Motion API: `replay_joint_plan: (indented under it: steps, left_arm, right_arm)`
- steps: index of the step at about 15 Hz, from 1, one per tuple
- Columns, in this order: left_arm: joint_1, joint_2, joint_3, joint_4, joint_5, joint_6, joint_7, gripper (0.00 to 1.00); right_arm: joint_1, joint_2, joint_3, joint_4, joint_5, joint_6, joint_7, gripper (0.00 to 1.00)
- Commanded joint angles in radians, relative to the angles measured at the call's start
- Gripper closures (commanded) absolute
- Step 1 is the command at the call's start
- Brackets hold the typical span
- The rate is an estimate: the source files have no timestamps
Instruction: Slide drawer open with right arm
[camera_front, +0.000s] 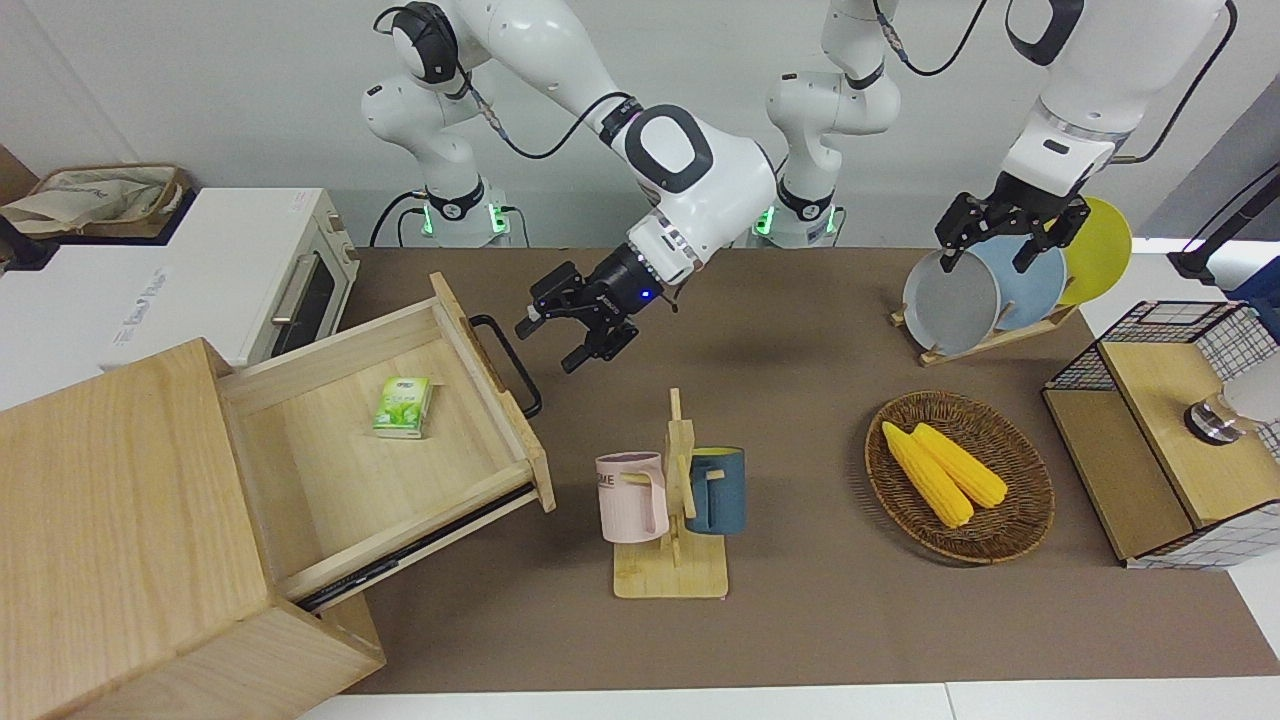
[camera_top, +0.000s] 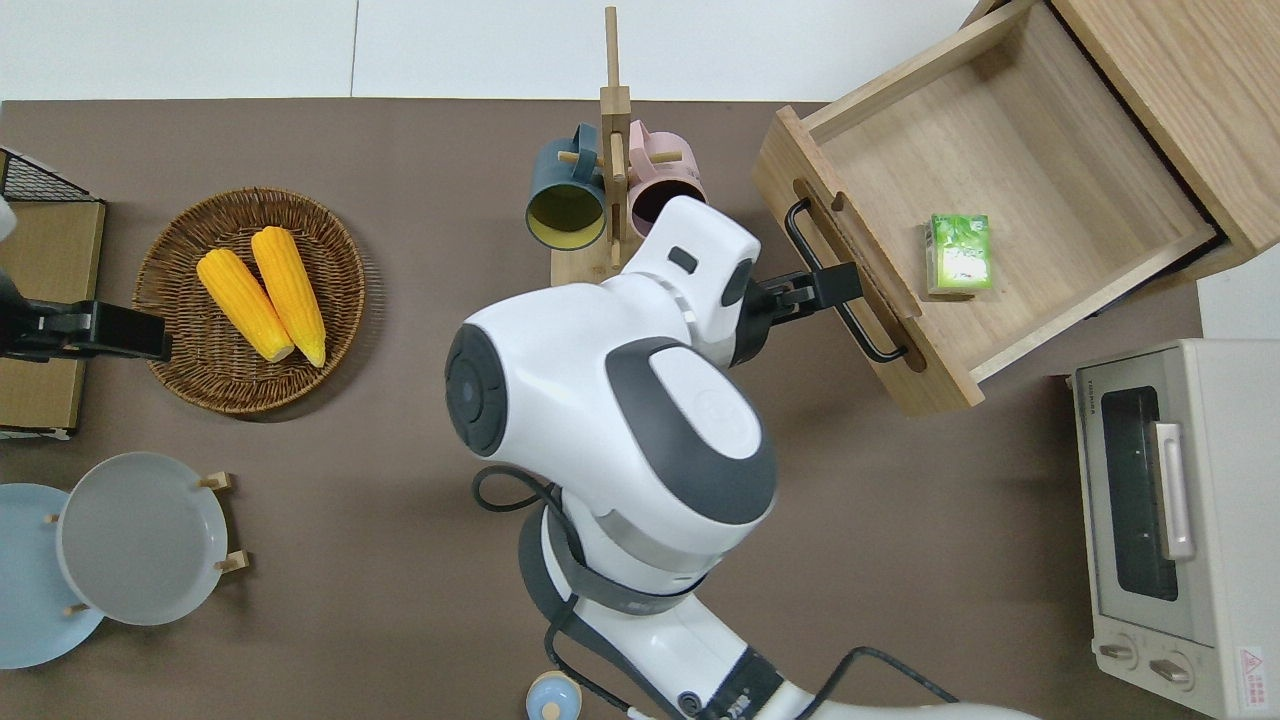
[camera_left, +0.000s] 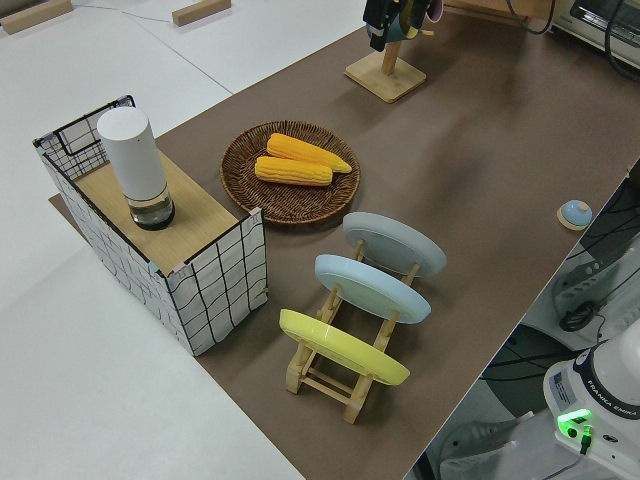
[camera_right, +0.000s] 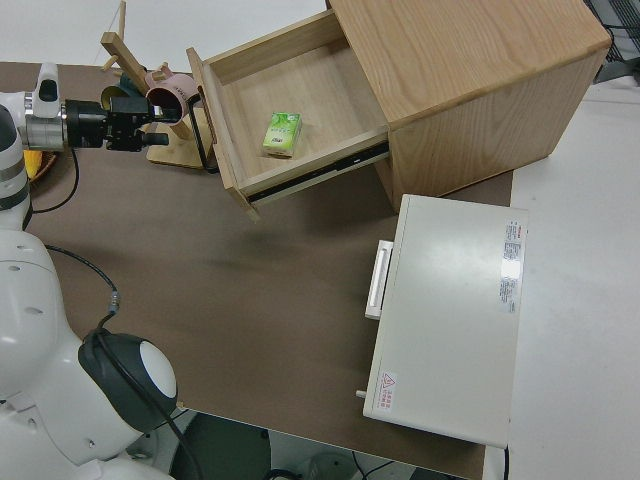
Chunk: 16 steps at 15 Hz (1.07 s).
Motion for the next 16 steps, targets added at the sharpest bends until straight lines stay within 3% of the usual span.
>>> replay_joint_plan:
  steps: [1, 7, 12, 16]
  left_arm:
    - [-0.017, 0.013, 0.017, 0.020, 0.012, 0.000, 0.007, 0.00]
    - [-0.017, 0.013, 0.017, 0.020, 0.011, 0.000, 0.007, 0.00]
    - [-0.017, 0.013, 0.017, 0.020, 0.012, 0.000, 0.007, 0.00]
    - [-0.017, 0.013, 0.017, 0.020, 0.012, 0.000, 0.007, 0.00]
  right_arm:
    - [-0.123, -0.108, 0.014, -0.002, 0.245, 0.031, 0.001, 0.017]
    - [-0.295, -0.217, 0.010, -0.002, 0.546, 0.030, -0.060, 0.017]
    - [-0.454, -0.277, 0.004, -0.007, 0.702, 0.027, -0.269, 0.015]
    - [-0.612, -0.282, -0.002, -0.011, 0.870, 0.027, -0.422, 0.015]
